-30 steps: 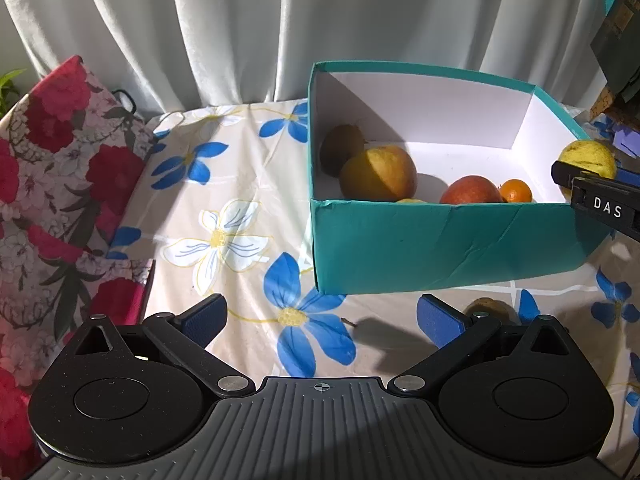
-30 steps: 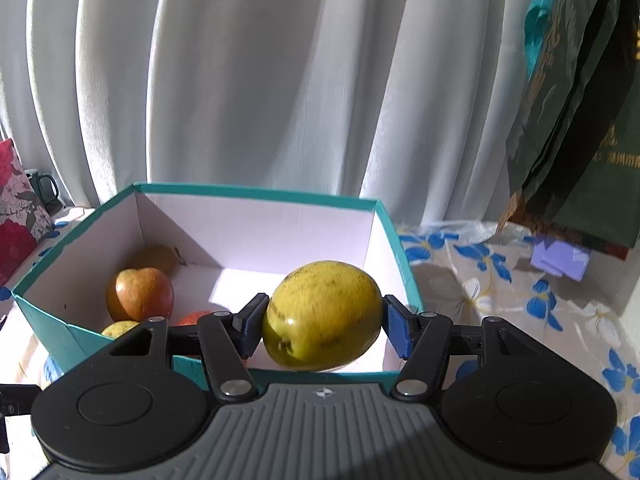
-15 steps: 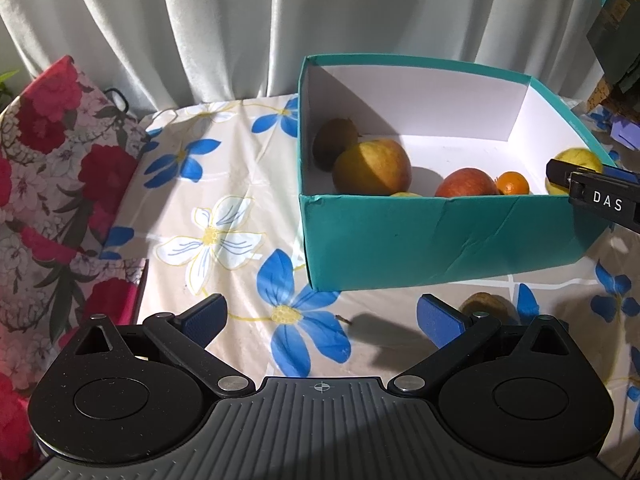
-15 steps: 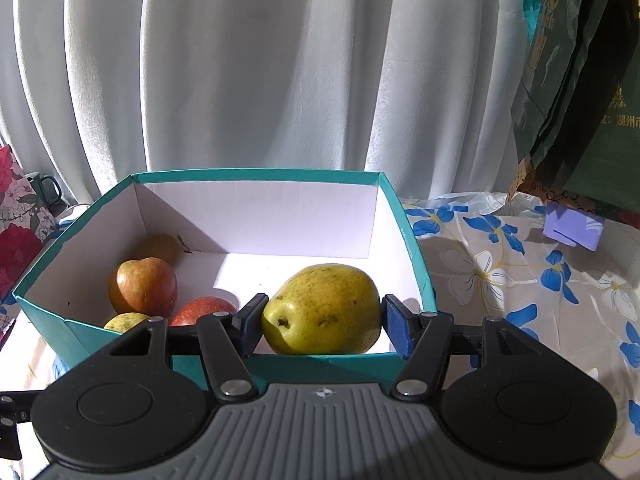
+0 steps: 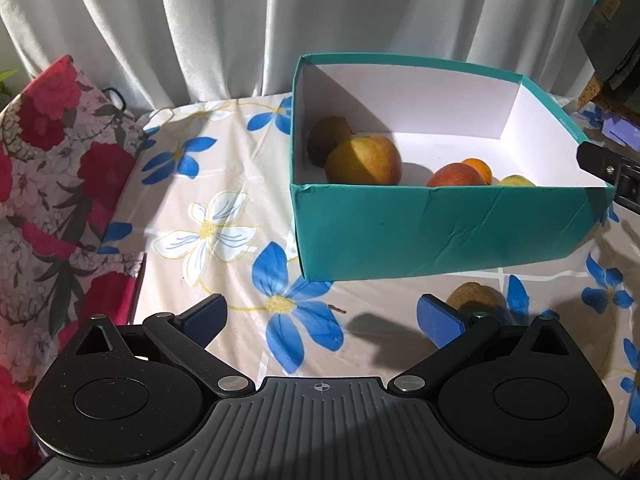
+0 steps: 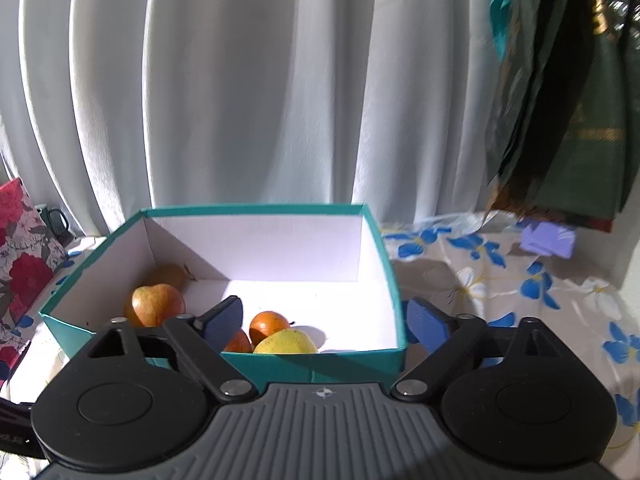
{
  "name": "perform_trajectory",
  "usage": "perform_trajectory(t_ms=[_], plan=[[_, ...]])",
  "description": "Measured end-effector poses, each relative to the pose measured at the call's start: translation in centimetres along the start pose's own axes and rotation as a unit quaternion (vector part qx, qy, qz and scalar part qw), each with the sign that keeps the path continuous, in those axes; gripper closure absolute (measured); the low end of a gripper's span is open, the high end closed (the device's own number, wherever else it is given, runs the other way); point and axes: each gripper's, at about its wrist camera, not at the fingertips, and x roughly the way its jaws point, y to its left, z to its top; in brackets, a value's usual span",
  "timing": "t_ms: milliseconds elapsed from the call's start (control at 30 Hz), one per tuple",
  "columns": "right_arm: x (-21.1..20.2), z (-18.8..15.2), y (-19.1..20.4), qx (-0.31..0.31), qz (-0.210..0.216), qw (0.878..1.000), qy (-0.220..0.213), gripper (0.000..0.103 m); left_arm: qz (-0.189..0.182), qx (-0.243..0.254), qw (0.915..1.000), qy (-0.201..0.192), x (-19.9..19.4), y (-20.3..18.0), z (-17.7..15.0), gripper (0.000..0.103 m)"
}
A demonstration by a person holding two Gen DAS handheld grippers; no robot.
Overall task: Organize fruits
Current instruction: 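Grasp the brown kiwi on the table with the left gripper while the right moves to the cherry tomatoes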
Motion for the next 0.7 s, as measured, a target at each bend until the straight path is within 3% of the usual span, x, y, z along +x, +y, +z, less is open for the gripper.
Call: perform_trajectory(t_ms=[67, 333, 533, 700], plan=[[-1.7, -0.4, 0.0, 0.0, -0.003, 1.0, -0.015, 0.001, -0.001, 0.002, 1.0, 0.0, -0.1, -0.2, -0.2, 0.0], [-7.1, -4.9, 0.9, -0.001, -0.016, 0.999, -0.028, 0.0, -0.027, 0.018, 0.9995, -0.003, -0.2, -1.1, -1.4, 0.0], [-8.6, -7.5, 1.7, -0.012, -0.019, 1.0, 0.007, 0.0, -0.061, 0.045, 0.9971, 0.002, 0.7, -2.5, -2.6, 0.0], [-9.6, -8.8, 1.5, 0.0, -0.019, 1.0, 0.01, 0.0, -0.075, 0.063, 0.9952, -0.002, 1.2, -3.5, -3.1, 0.0]])
